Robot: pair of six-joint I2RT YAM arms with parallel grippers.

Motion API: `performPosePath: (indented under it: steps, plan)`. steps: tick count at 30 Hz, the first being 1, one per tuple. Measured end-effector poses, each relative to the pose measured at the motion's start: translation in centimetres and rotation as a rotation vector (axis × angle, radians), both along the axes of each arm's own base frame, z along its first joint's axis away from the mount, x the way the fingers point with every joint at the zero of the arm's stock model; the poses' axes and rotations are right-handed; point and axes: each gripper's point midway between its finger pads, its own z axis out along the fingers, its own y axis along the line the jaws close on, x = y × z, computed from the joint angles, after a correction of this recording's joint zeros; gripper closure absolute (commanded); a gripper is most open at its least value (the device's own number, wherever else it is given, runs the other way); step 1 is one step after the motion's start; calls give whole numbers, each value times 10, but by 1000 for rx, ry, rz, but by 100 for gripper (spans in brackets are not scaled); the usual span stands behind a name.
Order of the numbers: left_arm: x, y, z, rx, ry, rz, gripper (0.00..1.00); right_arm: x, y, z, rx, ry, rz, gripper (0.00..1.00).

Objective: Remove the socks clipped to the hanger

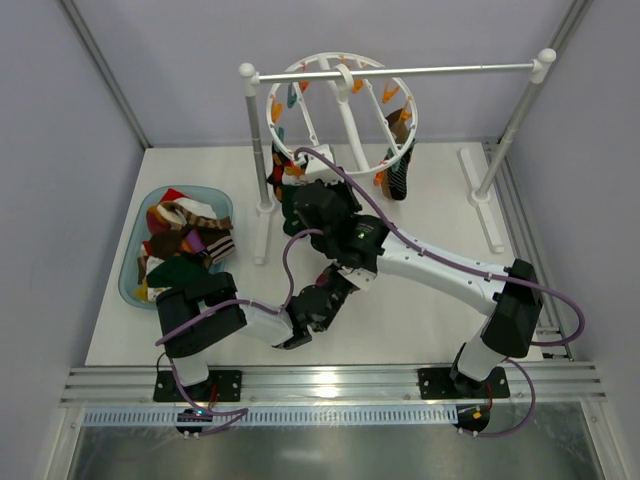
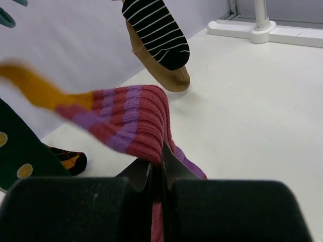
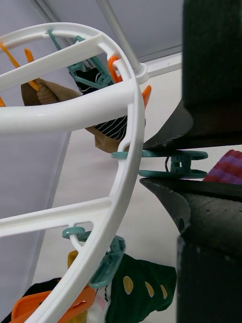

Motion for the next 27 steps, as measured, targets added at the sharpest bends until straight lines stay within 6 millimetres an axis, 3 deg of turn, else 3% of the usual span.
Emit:
performPosePath:
  steps: [8,9,10,11,13,15,23,25,27]
  plan:
    - [-1,1,-3,8,6,5,100,1,-4,3,1,-30,-29,94]
    - [-1,2,-4,12,7,9,100,0,-4,3,1,-30,-28,83]
    - [-1,2,-5,15,7,13,100,0,-5,2,0,-30,-28,43]
    - [-1,3,-5,18,7,17,100,0,-5,2,9,-32,-28,26]
    - [0,5,-6,28,4,26,100,-2,-7,0,6,-28,-23,5]
    - [2,7,-7,39,1,36,100,-4,-9,-4,3,-21,-12,0]
    - [10,37,-15,136,18,12,100,-24,-28,-15,97,-34,80,0]
    - [27,62,-5,47,66,70,100,-36,-42,-15,114,-34,112,0]
    - [53,103,20,-79,105,178,100,-47,-57,-8,162,-57,137,0]
